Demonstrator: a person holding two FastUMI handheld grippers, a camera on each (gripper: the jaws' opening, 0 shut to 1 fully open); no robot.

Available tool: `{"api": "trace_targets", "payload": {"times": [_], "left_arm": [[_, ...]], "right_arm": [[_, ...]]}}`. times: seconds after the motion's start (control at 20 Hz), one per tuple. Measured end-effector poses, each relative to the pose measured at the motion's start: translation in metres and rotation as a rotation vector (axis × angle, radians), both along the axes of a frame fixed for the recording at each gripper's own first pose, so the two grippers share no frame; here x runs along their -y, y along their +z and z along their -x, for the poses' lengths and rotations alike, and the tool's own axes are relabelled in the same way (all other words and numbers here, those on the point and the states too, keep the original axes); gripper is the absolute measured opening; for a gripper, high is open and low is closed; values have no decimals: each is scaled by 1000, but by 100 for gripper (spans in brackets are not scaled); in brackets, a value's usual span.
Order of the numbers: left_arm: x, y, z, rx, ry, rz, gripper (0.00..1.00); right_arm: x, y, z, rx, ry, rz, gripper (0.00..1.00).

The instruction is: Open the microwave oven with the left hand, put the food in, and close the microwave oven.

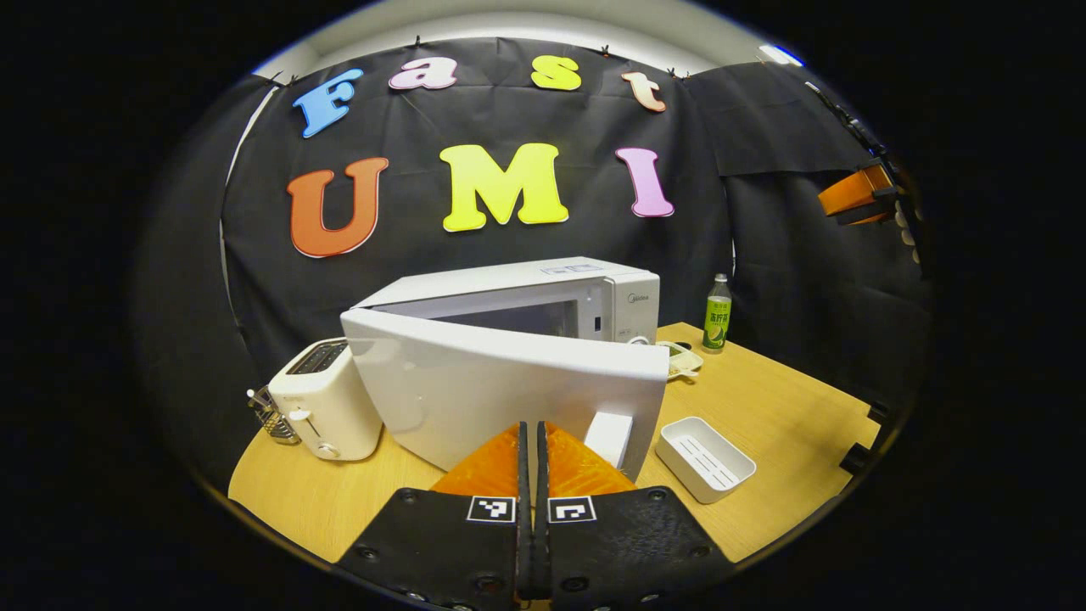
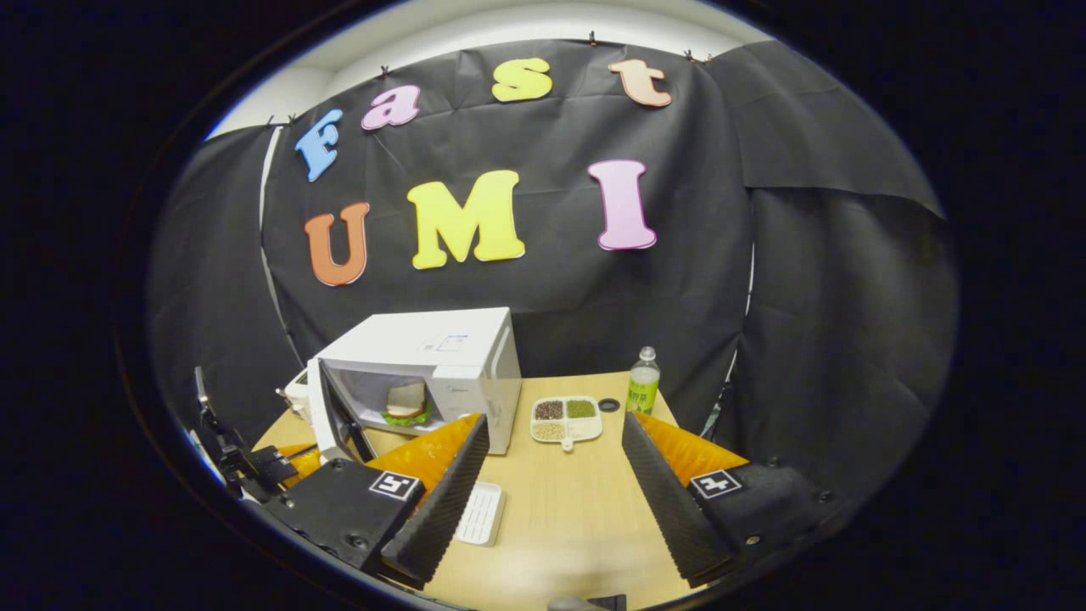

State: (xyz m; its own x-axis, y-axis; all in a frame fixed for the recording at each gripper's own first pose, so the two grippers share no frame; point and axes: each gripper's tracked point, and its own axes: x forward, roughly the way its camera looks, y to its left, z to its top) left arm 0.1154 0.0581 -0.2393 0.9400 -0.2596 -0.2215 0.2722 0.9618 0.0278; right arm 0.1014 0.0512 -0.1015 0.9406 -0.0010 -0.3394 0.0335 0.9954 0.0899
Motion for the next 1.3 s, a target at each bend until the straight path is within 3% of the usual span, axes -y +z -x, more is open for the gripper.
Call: {"api": "trace_targets", "payload": {"times": [0.35,0.4,0.5,0.55,0.6,0.65,0.7,0.75,0.8,0.9,0.95,1.0,1.05,1.1,1.15,1.2,1.25,1.3], "left_arm": [[43,-1,-49,3,-29,-3,0],[47,-2,-56,0,-27,-4,0],[57,1,-69,-4,-16,1,0],[62,-1,-77,-12,-14,9,0],[66,-2,-85,-12,-18,15,0],[69,-2,-92,-13,-15,18,0],[71,-4,-99,-19,-15,22,0],[73,-3,-105,-14,-15,22,0],[74,-4,-112,-11,-10,17,0],[77,-5,-125,-18,-1,22,0],[79,-5,-133,-21,8,18,0],[80,-4,-140,-19,18,13,0],[81,-4,-147,-24,31,12,0],[80,-4,-150,-29,50,15,0],[80,-3,-150,-29,61,19,0],[80,-3,-148,-29,62,26,0],[80,-2,-150,-24,61,33,0],[80,-3,-152,-19,62,34,0]], "right_arm": [[24,6,-9,8,-11,-2,92],[27,6,-10,6,-14,-5,100],[31,3,-9,0,-23,-10,100],[34,1,-9,-7,-29,-13,92],[36,1,-7,-14,-32,-17,100],[38,0,-6,-18,-38,-21,92],[41,1,-5,-20,-45,-21,92],[45,1,-5,-18,-53,-18,100],[48,1,-5,-22,-59,-20,92],[52,1,-3,-29,-72,-29,92],[54,1,-4,-30,-78,-32,100],[55,2,-4,-32,-84,-34,92],[58,0,-4,-34,-88,-36,92],[60,0,-4,-37,-92,-39,100],[61,-1,-4,-35,-95,-41,92],[63,0,-5,-34,-101,-40,92],[62,0,-5,-34,-102,-43,100],[61,1,-4,-33,-103,-46,100]]}}
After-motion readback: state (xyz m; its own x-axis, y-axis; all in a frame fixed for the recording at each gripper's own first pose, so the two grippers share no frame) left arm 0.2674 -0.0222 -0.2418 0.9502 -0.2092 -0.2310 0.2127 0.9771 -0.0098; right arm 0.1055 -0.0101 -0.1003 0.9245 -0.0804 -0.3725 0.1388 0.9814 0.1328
